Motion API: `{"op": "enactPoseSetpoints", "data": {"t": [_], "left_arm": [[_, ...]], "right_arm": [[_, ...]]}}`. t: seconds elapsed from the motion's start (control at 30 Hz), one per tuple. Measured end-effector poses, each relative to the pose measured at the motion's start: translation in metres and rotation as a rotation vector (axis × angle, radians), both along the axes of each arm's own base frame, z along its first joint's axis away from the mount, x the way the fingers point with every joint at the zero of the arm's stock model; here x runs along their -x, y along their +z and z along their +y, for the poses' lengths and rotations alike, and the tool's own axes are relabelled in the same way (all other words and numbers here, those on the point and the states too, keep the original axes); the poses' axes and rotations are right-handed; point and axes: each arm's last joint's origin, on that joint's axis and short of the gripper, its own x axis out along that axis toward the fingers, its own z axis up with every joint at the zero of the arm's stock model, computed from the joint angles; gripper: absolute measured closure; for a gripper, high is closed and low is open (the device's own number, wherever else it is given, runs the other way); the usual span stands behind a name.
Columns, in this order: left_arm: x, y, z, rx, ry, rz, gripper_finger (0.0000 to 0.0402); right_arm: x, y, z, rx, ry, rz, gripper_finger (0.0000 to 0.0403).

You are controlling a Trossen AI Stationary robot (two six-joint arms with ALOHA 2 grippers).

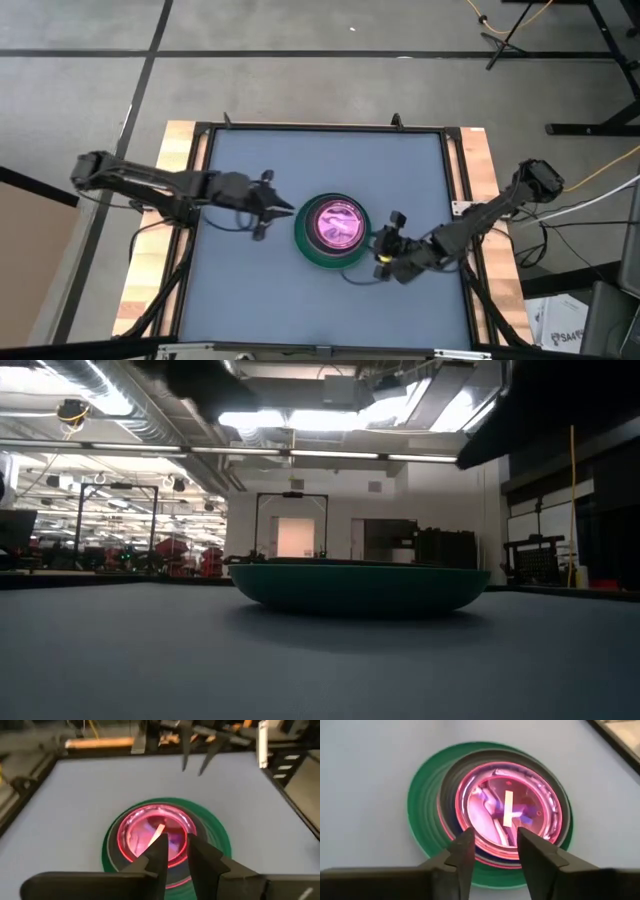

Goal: Stack plastic plates
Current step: Return to Home Position

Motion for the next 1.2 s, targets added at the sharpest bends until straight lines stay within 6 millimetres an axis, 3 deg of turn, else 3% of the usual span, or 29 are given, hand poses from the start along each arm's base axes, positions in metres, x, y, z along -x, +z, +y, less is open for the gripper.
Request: {"op": "enactPoseSetpoints", "data": {"t": [0.27, 0.47, 0.7, 1.0, 1.2], "left_arm": [[0.063, -0.023, 0.005, -0.022, -0.016, -0.228, 0.0364], [0.089, -0.046, 0.009, -0.010, 0.002, -0.267, 0.0382], [0.108, -0.067, 0.011, -0.012, 0.034, -0.314, 0.0398], [0.123, -0.070, 0.012, -0.008, 0.030, -0.398, 0.0400], [0.124, -0.070, 0.013, -0.030, 0.057, -0.407, 0.0400]], "right_arm": [[-0.012, 0.004, -0.021, 0.006, 0.075, 0.058, 0.0333], [-0.008, 0.014, -0.029, 0.007, 0.175, -0.026, 0.0373], [0.038, -0.008, -0.051, -0.072, 0.228, -0.254, 0.0401], [0.100, -0.028, -0.083, -0.191, 0.236, -0.552, 0.0401], [0.125, -0.044, -0.095, -0.175, 0.277, -0.667, 0.0400]]}}
